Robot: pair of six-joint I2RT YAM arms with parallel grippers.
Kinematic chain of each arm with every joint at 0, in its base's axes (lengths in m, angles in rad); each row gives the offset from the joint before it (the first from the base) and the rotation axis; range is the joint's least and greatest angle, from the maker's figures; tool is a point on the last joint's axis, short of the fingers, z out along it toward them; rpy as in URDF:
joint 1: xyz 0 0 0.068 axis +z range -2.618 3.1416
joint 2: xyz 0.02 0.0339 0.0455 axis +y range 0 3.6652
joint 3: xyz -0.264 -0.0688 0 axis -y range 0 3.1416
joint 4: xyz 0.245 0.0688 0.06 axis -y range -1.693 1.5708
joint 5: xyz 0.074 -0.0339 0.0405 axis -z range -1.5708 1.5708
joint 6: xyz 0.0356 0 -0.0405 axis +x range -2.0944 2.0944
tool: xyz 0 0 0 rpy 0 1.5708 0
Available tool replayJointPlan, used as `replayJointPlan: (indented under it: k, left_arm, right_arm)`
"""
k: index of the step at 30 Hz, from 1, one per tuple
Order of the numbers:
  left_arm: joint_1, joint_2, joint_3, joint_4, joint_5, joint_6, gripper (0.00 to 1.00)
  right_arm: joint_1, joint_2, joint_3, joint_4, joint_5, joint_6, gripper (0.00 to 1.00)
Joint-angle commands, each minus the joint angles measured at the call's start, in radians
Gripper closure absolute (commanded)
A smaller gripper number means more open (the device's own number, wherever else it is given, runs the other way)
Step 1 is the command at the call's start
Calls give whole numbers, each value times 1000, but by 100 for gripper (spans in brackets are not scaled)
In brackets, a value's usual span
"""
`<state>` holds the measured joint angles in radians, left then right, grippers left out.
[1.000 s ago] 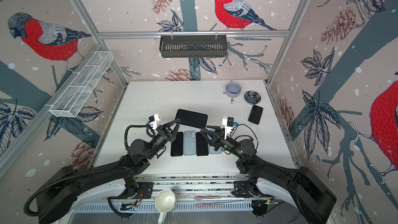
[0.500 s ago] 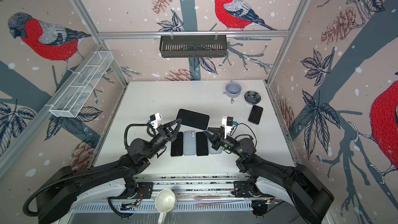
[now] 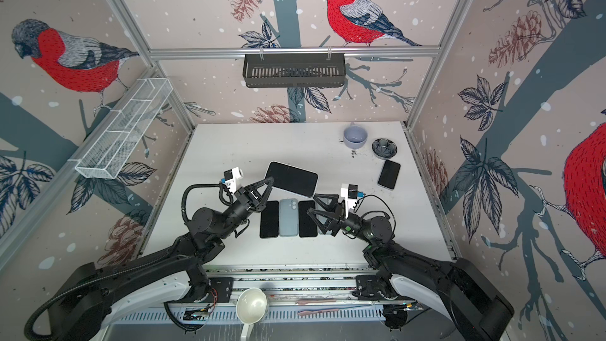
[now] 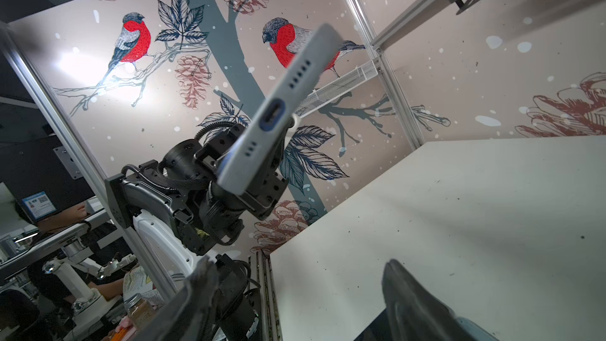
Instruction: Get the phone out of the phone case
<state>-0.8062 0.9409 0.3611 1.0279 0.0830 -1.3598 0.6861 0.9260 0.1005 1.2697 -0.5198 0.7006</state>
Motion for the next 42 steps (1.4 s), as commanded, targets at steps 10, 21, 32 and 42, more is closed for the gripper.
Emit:
replayJointPlan:
  k: [10,21,32,42]
  left_arm:
    - [87,-24,-9,20,164,28,100]
    - [77,13,-37,93,179,19,100]
    - [65,41,-77,208,150,38,100]
    - [55,38,-51,176,130,45,100]
  right_arm:
    - [-22,-113,16,-124,-62,-14,14]
    - [-7,19,33,60,-81,71,30]
    - [-2,148,51,197,-88,166,75]
    - [-1,211,86,166,-106,163,95]
